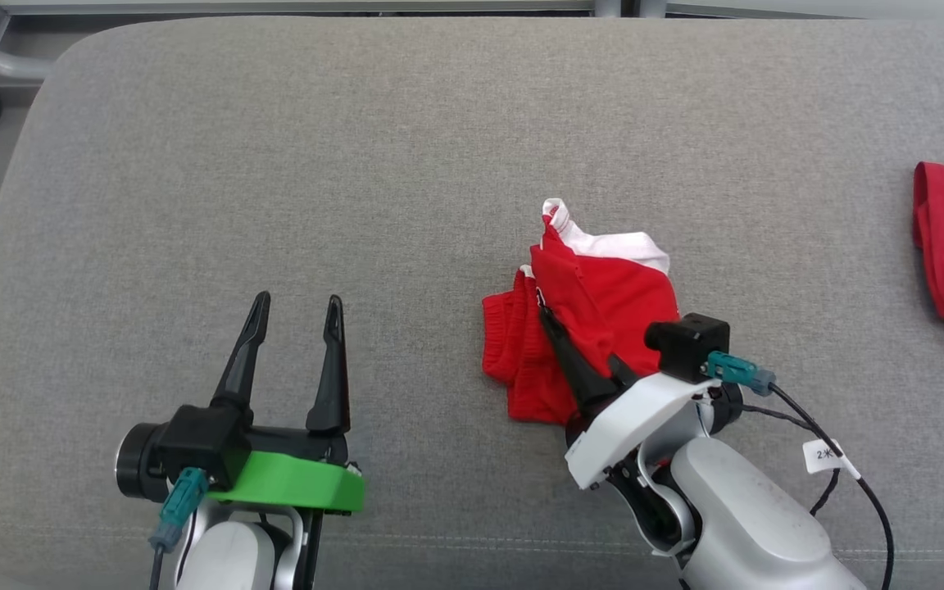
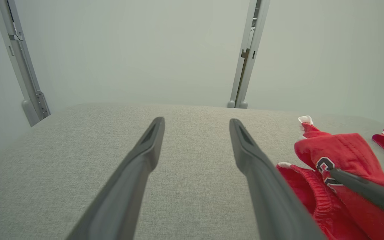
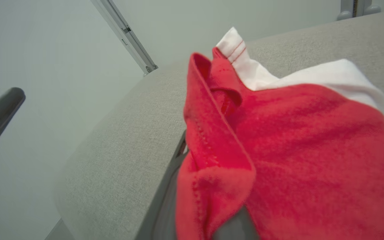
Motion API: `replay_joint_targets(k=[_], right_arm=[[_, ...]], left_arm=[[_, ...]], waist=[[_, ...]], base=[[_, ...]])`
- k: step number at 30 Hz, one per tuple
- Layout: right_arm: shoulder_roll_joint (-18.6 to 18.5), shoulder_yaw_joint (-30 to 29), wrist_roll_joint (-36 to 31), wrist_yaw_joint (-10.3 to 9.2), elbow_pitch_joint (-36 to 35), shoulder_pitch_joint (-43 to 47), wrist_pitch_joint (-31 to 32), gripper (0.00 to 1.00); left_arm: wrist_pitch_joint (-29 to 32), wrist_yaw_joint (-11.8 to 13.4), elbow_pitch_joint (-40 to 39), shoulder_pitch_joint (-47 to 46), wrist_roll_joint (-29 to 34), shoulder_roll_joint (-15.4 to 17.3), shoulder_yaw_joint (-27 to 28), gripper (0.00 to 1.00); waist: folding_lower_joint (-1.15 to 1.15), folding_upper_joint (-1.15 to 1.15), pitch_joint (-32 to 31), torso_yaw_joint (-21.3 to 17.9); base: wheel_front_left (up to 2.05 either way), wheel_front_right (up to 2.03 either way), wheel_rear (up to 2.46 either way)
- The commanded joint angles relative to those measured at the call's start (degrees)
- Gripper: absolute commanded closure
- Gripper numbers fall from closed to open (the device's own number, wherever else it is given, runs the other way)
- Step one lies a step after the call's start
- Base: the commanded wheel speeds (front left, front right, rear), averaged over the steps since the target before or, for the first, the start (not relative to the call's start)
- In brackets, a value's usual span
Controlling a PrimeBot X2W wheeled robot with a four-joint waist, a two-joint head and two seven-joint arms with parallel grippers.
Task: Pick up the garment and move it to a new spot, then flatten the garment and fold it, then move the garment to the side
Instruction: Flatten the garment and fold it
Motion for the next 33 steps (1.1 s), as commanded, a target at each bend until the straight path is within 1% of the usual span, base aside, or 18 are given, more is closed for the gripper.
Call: replay_joint_targets(k=[1, 2, 5, 9, 12, 15, 16, 19, 24, 28, 33], right_arm=[[0.1, 0.3, 0.1, -0.02, 0.8, -0.9, -0.2, 0.55], [0.2, 0.5, 0.2, -0.02, 1.5, -1.2, -0.4, 0.00], [0.6, 2.1, 1.4, -0.02, 2.4, -2.3, -1.1, 0.00], [0.4, 4.6, 3.3, -0.02, 0.9, -2.9, -2.0, 0.00], [-0.3, 6.0, 4.4, -0.02, -1.6, -2.9, -2.8, 0.00], [-1.9, 5.1, 4.2, -0.02, -5.4, -2.1, -3.4, 0.00], [-2.4, 4.0, 3.5, -0.02, -6.9, -1.5, -3.5, 0.00], [-3.6, -2.2, -0.6, -0.02, -12.8, 1.4, -3.5, 0.00], [-4.2, -13.0, -7.7, -0.02, -21.1, 7.2, -3.5, 0.00], [-4.7, -19.9, -12.7, -0.02, -24.3, 11.4, -3.5, 0.00], [-5.6, -25.4, -16.6, -0.02, -25.6, 15.9, -3.5, 0.00]], left_arm=[[-0.2, 0.2, -0.1, -0.7, -0.2, 0.1, 0.0, 0.00], [-0.2, 0.3, -0.1, -0.7, -0.2, 0.1, 0.0, 0.00], [-0.2, 0.6, -0.1, -0.4, -0.3, 0.1, -0.1, 0.00], [-0.2, 0.7, -0.3, -0.5, -0.3, 0.1, -0.1, 0.00], [-0.2, 0.8, -0.4, -0.5, -0.1, 0.1, 0.1, 0.00], [-0.2, 0.7, -0.4, -0.5, 0.2, 0.1, 0.5, 0.00], [-0.2, 0.7, -0.4, -0.4, 0.3, 0.1, 0.7, 0.00], [-0.2, 0.5, -0.6, -0.2, 0.9, 0.3, 1.3, 0.00], [-0.2, 0.4, -0.8, 0.3, 1.6, 1.1, 2.4, 0.00], [-0.2, 0.4, -0.7, 0.8, 2.3, 1.9, 3.2, 0.00], [-0.2, 0.2, -0.5, 2.2, 2.7, 2.9, 3.8, 0.00]], waist=[[0.00, 0.00, 0.3, 0.5], [0.00, 0.00, 0.4, 0.6], [0.00, 0.00, 0.5, 0.9], [0.00, 0.00, 0.6, 0.9], [0.00, 0.00, 0.7, 0.6], [0.00, 0.00, 0.4, 0.1], [0.00, 0.00, 0.3, -0.1], [0.00, 0.00, -0.3, -1.0], [0.00, 0.00, -1.3, -2.5], [0.00, 0.00, -2.3, -3.7], [0.00, 0.00, -4.2, -4.9]], base=[[0.00, 0.00, 0.00], [0.00, 0.00, 0.00], [0.00, 0.00, 0.00], [0.00, 0.00, 0.00], [0.00, 0.00, 0.00], [0.00, 0.00, 0.00], [0.00, 0.00, 0.00], [0.00, 0.00, 0.00], [0.00, 0.00, 0.00], [0.00, 0.00, 0.00], [0.00, 0.00, 0.00]])
